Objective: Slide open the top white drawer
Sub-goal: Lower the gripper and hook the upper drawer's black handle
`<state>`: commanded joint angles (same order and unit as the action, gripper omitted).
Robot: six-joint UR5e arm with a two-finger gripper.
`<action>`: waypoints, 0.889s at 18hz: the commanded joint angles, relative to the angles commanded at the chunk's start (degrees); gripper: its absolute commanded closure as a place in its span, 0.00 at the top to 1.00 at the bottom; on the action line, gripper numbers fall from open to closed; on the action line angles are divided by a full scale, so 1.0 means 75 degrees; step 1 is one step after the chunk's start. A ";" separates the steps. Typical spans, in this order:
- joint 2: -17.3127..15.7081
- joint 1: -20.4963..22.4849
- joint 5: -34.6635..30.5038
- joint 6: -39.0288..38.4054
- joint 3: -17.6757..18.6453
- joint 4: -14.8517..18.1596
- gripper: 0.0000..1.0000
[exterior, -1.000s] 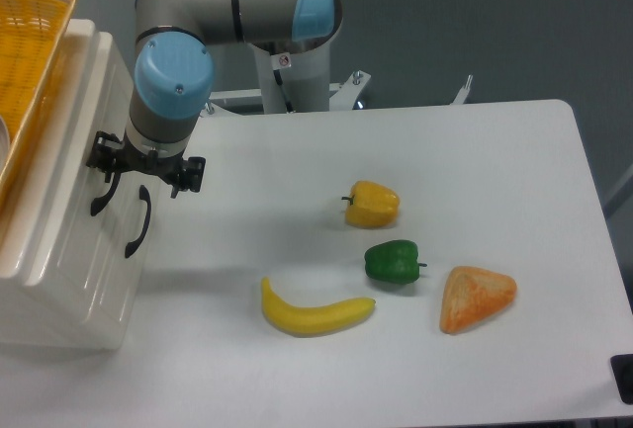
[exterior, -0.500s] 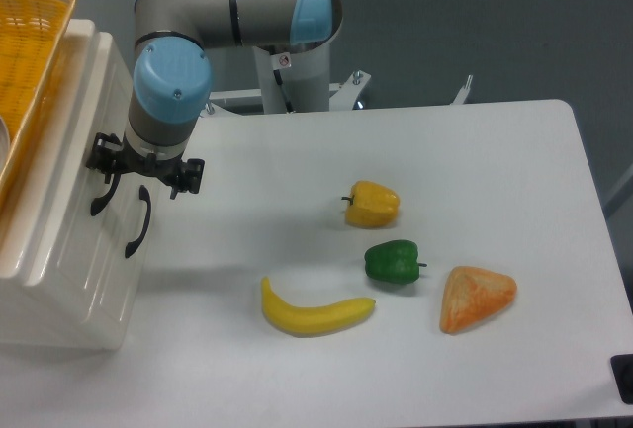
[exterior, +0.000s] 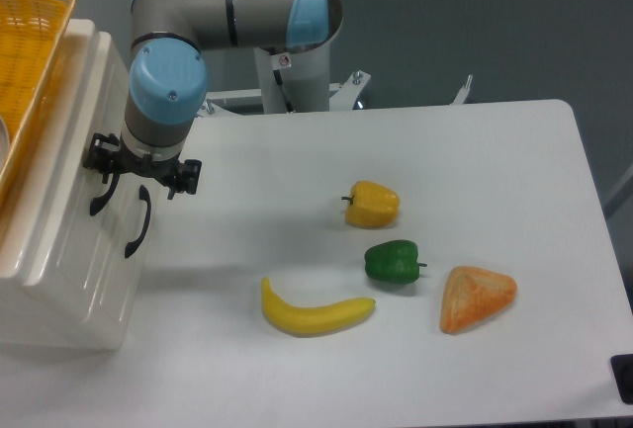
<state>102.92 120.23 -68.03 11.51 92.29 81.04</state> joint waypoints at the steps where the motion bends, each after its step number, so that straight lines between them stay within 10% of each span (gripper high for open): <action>1: 0.0000 -0.0012 -0.0012 0.0012 0.0000 0.0000 1.00; 16: 0.0106 0.0035 -0.0082 0.0210 -0.0047 -0.0012 1.00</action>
<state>103.71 120.50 -68.64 13.09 91.93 80.95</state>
